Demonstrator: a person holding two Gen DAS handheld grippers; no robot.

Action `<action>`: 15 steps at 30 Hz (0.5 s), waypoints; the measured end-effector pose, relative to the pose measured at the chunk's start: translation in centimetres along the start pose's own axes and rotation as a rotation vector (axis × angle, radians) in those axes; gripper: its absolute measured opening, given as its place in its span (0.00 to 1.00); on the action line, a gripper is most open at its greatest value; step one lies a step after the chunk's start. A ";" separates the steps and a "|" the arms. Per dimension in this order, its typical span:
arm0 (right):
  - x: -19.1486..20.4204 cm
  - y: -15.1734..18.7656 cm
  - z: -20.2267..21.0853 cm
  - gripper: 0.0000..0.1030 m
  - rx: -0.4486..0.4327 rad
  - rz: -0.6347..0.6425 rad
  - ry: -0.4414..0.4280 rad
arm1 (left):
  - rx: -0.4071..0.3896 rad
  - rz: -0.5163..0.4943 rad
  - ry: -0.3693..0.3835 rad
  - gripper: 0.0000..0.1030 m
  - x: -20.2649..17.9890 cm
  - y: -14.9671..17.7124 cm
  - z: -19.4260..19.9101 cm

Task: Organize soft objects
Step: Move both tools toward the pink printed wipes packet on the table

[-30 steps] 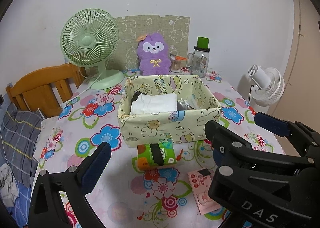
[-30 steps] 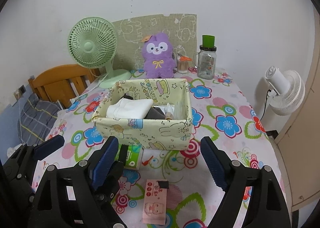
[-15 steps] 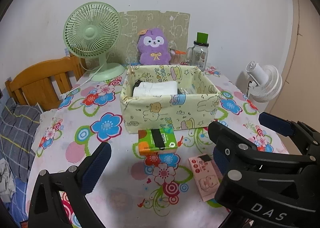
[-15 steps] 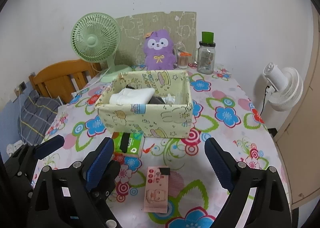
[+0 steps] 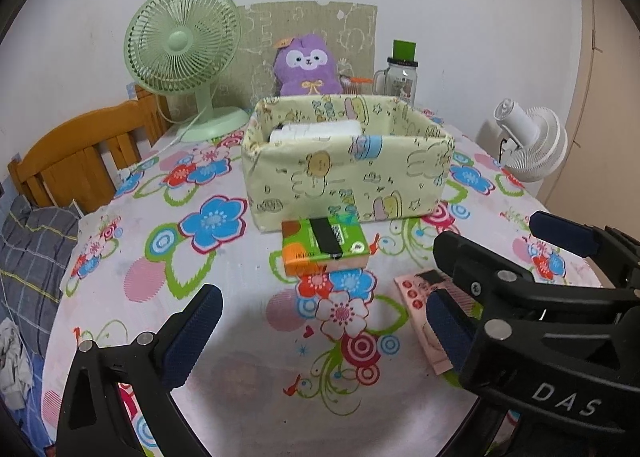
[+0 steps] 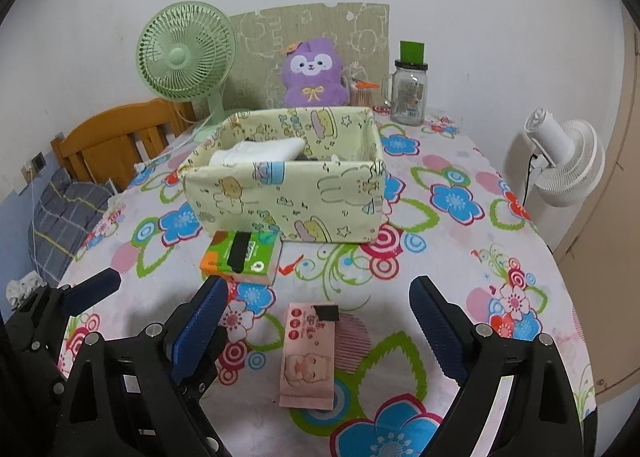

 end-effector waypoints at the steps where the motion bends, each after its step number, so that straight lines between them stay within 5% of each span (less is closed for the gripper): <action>1: 0.0 0.2 -0.1 0.91 0.004 0.000 0.002 | 0.004 0.002 0.004 1.00 0.0 0.2 -0.1; 15: 0.1 3.0 -2.6 0.91 0.070 0.006 0.000 | 0.064 -0.010 0.002 1.00 -0.2 2.7 -2.4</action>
Point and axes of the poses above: each gripper's, at about its wrist camera, not at the fingertips, and z roughly against the way its jaws point, x to its left, y to its underside, the point moved 10 cm from there along -z, roughly the way its jaws point, and after that the axes turned 15 degrees about -y, right-handed, at the moved point
